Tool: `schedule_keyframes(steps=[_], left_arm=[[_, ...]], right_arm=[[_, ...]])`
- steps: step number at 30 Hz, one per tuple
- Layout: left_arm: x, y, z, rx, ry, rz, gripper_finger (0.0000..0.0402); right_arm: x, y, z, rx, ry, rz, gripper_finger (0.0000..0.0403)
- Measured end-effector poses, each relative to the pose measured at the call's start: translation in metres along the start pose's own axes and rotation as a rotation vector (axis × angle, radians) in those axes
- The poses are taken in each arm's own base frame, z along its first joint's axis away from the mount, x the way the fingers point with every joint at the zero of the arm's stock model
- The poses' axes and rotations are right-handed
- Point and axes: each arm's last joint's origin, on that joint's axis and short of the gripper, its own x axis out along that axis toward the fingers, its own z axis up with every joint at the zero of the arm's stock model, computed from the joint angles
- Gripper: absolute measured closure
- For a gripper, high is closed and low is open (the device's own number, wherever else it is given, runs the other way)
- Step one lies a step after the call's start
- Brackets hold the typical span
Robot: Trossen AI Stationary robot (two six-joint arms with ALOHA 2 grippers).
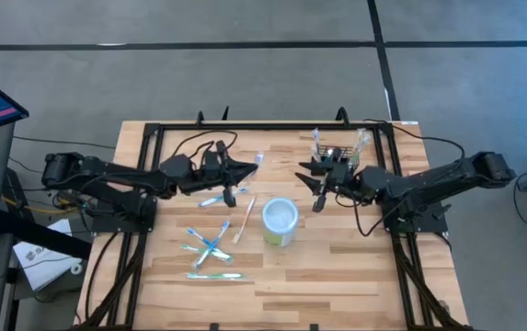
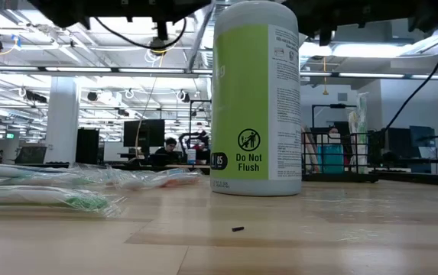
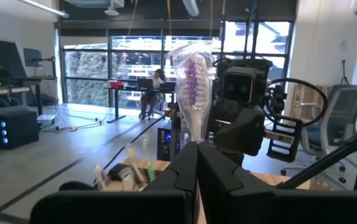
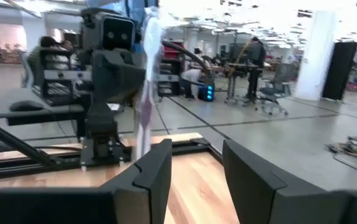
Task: Pick & Place toothbrushing station
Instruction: Put the purple toothbrush into the wire organizer
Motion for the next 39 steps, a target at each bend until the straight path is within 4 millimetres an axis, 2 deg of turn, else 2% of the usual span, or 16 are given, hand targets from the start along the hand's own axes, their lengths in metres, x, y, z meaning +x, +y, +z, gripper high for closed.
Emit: schedule_keyframes(steps=[10,19,24,39], left_arm=[[0.036,-0.007,-0.006,0.031,0.017,-0.005,0.0401],[0.061,-0.013,-0.009,0.060,0.013,-0.038,0.0401],[0.067,-0.014,-0.009,0.063,0.009,-0.061,0.0401],[0.067,-0.014,-0.008,0.061,-0.002,-0.063,0.0401]], right_arm=[[0.005,-0.003,0.011,0.008,-0.039,0.047,0.0269],[0.008,-0.007,0.011,0.012,-0.046,0.072,0.0269],[0.007,-0.007,0.014,0.022,-0.074,0.102,0.0269],[0.009,-0.012,0.019,0.055,-0.130,0.181,0.0269]])
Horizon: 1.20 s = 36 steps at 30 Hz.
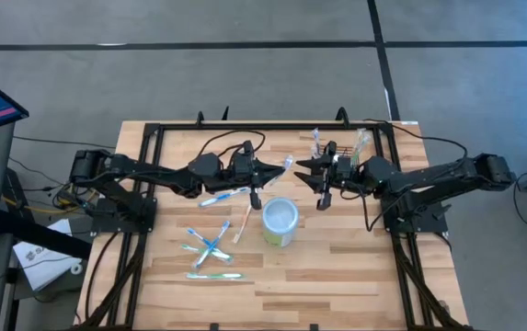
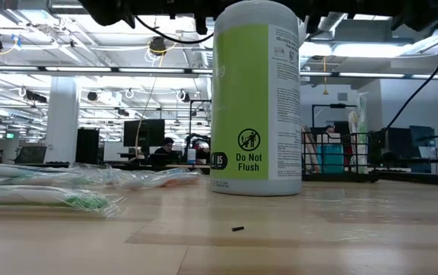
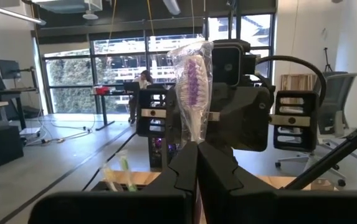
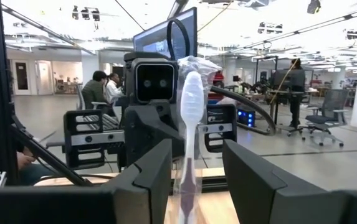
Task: Pick & Place toothbrushing station
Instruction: Put the purple toothbrush into the wire organizer
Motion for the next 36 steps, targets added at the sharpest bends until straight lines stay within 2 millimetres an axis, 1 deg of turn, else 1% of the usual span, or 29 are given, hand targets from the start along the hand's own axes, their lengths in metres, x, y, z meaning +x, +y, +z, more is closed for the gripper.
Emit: schedule_keyframes(steps=[4,12,17,25,32,36], left_arm=[[0.000,-0.001,0.002,-0.002,-0.020,-0.021,0.0401],[0.000,-0.001,0.003,-0.004,-0.032,-0.023,0.0401],[0.002,-0.001,0.008,-0.006,-0.053,-0.021,0.0401],[0.015,-0.003,-0.003,-0.003,-0.023,-0.022,0.0401],[0.017,-0.003,-0.002,-0.004,-0.032,-0.040,0.0401],[0.017,-0.004,-0.002,-0.004,-0.032,-0.049,0.0401]], right_arm=[[0.000,0.000,0.001,0.001,-0.006,0.000,0.0272],[0.000,0.001,0.002,0.004,-0.027,0.034,0.0293],[0.000,0.001,0.003,0.004,-0.031,0.037,0.0295],[0.000,0.001,0.002,0.004,-0.028,0.037,0.0294],[0.000,0.001,0.002,0.002,-0.020,0.036,0.0294],[0.000,-0.003,0.002,0.000,-0.028,0.029,0.0295]])
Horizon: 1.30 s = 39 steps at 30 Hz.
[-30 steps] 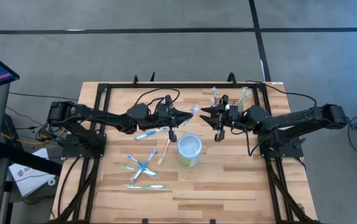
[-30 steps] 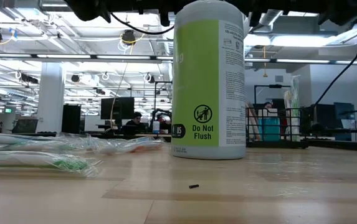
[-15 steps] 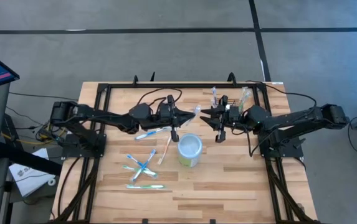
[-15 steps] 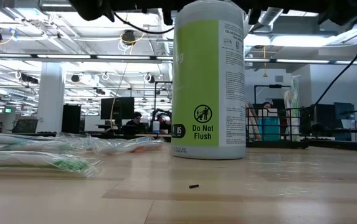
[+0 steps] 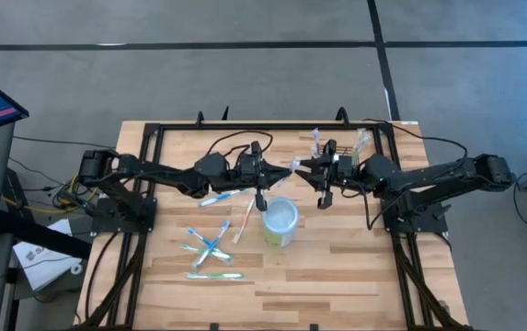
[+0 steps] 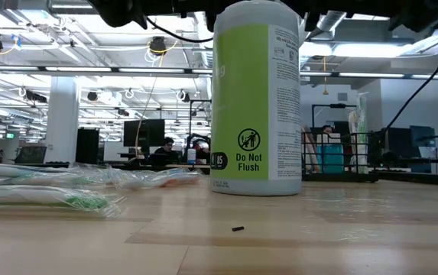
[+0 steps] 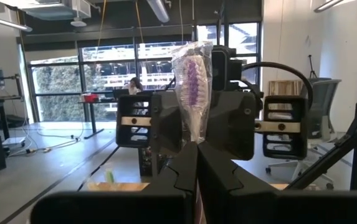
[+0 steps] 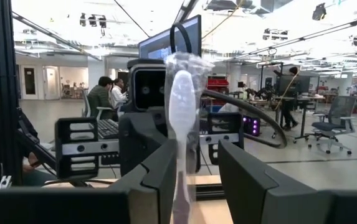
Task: Pick & Place toothbrushing station
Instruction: Put the purple toothbrush into the wire organizer
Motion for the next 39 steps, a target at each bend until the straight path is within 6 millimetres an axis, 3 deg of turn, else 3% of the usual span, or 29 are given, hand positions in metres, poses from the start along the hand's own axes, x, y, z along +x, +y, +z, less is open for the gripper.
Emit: schedule_keyframes(steps=[15,24,30,39], left_arm=[[0.001,0.001,-0.002,0.001,0.003,0.001,0.0401],[0.000,0.001,0.001,-0.001,-0.009,0.005,0.0401],[0.000,0.001,-0.001,0.001,0.003,-0.001,0.0401],[0.000,0.001,-0.006,0.026,0.037,-0.001,0.0402]], right_arm=[[0.003,-0.001,-0.004,-0.001,0.005,0.003,0.0296],[0.032,0.004,-0.008,-0.013,0.029,0.031,0.0306],[0.028,0.005,-0.005,-0.014,0.049,0.043,0.0320],[0.021,0.008,0.002,-0.014,0.082,0.078,0.0304]])
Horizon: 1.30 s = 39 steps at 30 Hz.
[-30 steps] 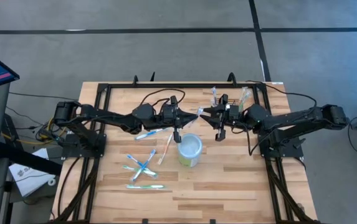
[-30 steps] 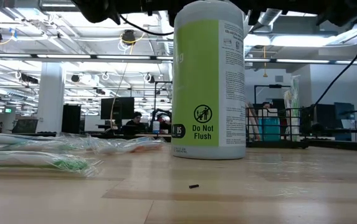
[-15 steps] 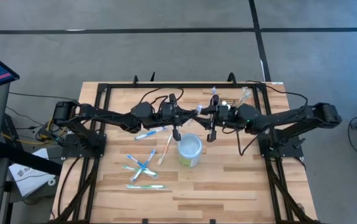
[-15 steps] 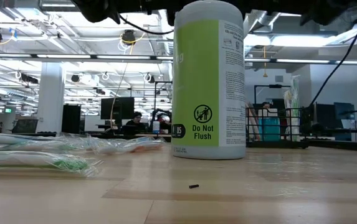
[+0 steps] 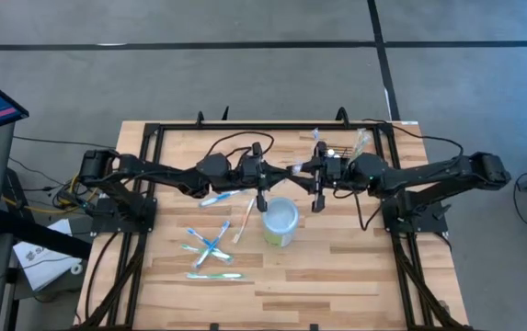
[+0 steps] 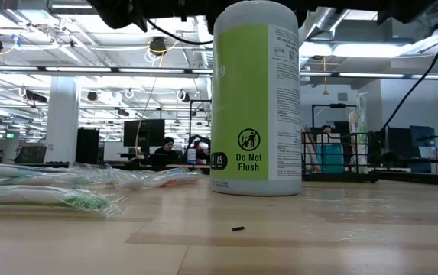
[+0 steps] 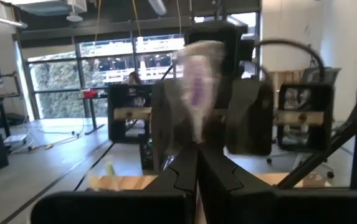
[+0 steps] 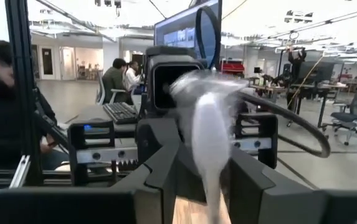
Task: Pick & Place toothbrushing station
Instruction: Put the purple toothbrush into the wire organizer
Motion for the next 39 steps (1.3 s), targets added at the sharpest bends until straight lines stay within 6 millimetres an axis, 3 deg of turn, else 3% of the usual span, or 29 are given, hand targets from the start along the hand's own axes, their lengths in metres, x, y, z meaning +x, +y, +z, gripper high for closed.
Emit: schedule_keyframes(steps=[8,15,30,39], left_arm=[[0.000,0.000,-0.001,0.000,0.011,0.000,0.0402],[0.000,0.000,-0.001,-0.003,0.011,-0.002,0.0402],[-0.001,0.001,-0.002,-0.001,0.031,0.019,0.0401],[-0.010,0.005,0.014,0.000,0.079,0.045,0.0401]], right_arm=[[-0.002,0.001,0.002,0.007,0.002,0.004,0.0310],[-0.002,-0.001,0.000,-0.012,0.020,-0.006,0.0393],[-0.002,-0.003,-0.001,-0.034,0.035,-0.038,0.0398],[-0.017,-0.008,0.008,-0.065,0.093,-0.120,0.0400]])
